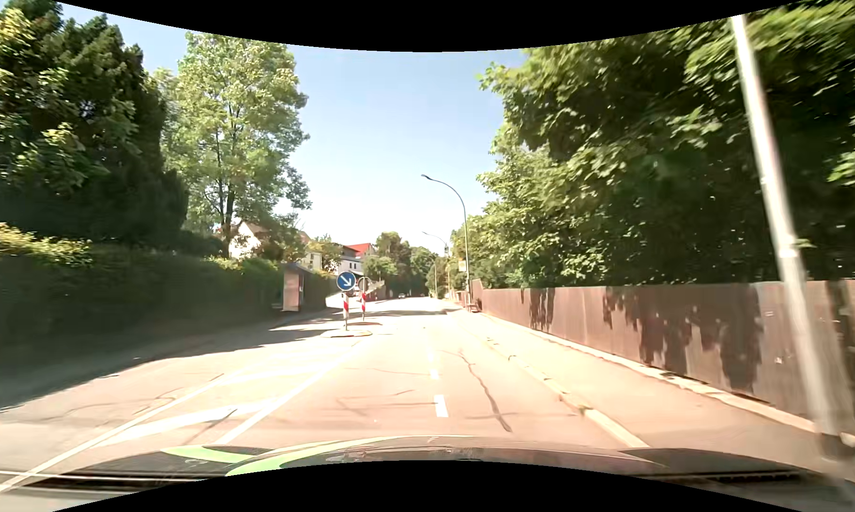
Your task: Follow the waypoints while adhering to traffic rules and regulations
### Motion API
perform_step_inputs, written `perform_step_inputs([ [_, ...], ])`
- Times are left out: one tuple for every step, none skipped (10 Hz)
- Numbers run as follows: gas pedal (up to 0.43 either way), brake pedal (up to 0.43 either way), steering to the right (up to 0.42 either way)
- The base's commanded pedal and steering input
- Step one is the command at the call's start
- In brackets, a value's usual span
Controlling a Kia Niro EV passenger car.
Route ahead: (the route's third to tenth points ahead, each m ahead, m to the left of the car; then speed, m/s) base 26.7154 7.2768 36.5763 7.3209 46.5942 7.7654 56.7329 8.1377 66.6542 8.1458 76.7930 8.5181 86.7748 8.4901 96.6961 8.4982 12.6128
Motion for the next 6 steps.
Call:
perform_step_inputs([
  [0.220, 0.000, -0.011],
  [0.220, 0.000, -0.011],
  [0.220, 0.000, -0.012],
  [0.220, 0.000, -0.013],
  [0.228, 0.000, -0.014],
  [0.240, 0.000, -0.014],
])
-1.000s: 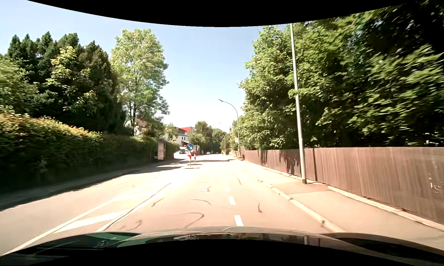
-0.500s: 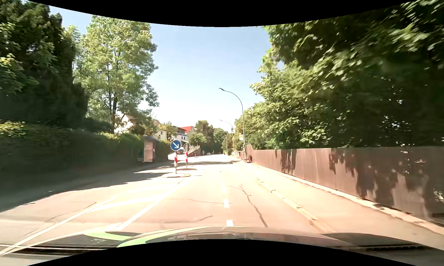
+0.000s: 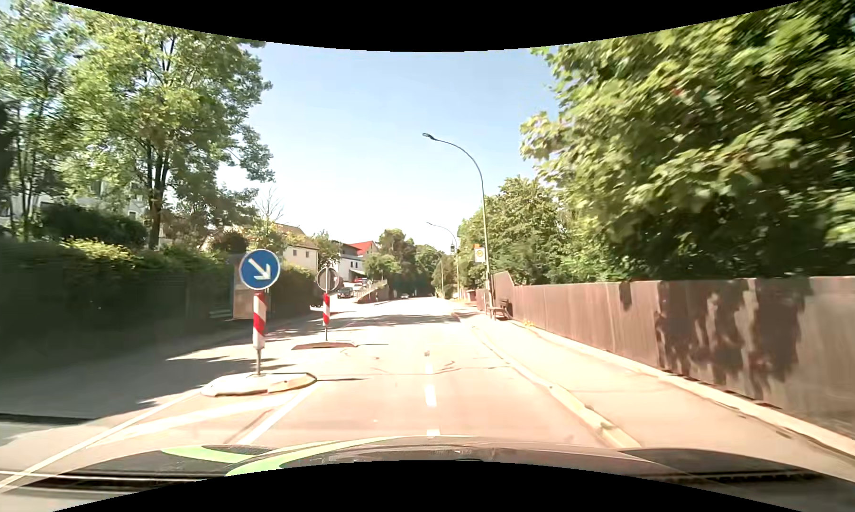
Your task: Follow the waypoints while adhering to traffic rules and regulations
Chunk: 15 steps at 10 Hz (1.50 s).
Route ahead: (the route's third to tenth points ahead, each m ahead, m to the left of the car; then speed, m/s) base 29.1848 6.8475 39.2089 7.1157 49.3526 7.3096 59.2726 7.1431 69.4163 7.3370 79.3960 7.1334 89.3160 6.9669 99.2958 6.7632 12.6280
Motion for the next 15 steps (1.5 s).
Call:
perform_step_inputs([
  [0.240, 0.000, -0.014],
  [0.240, 0.000, -0.014],
  [0.240, 0.000, -0.014],
  [0.240, 0.000, -0.014],
  [0.240, 0.000, -0.014],
  [0.240, 0.000, -0.014],
  [0.240, 0.000, -0.016],
  [0.240, 0.000, -0.018],
  [0.240, 0.000, -0.020],
  [0.240, 0.000, -0.020],
  [0.240, 0.000, -0.019],
  [0.240, 0.000, -0.017],
  [0.240, 0.000, -0.016],
  [0.240, 0.000, -0.015],
  [0.240, 0.000, -0.012],
])
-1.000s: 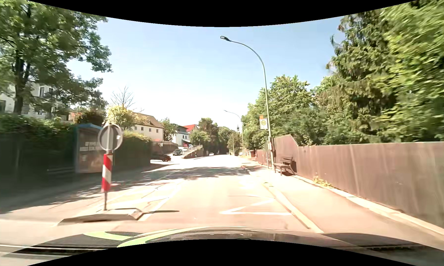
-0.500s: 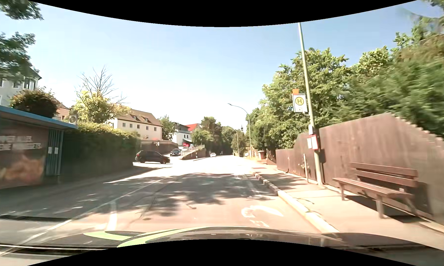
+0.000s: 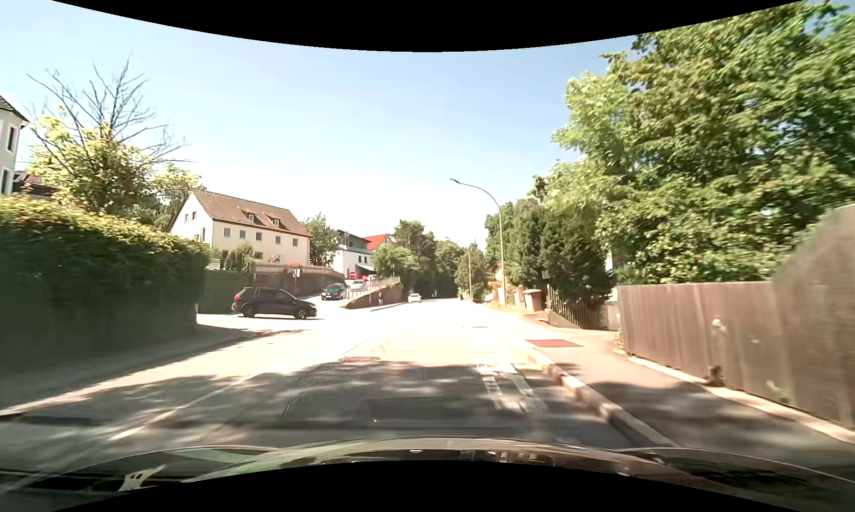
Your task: Follow the waypoints while adhering to traffic rules and regulations
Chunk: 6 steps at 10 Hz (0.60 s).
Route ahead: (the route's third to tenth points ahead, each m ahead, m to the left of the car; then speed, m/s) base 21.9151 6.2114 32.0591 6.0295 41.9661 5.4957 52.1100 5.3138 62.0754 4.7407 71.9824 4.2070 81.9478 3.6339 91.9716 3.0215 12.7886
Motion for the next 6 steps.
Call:
perform_step_inputs([
  [0.240, 0.000, -0.009],
  [0.240, 0.000, -0.007],
  [0.240, 0.000, -0.007],
  [0.240, 0.000, -0.006],
  [0.240, 0.000, -0.006],
  [0.240, 0.000, -0.004],
])
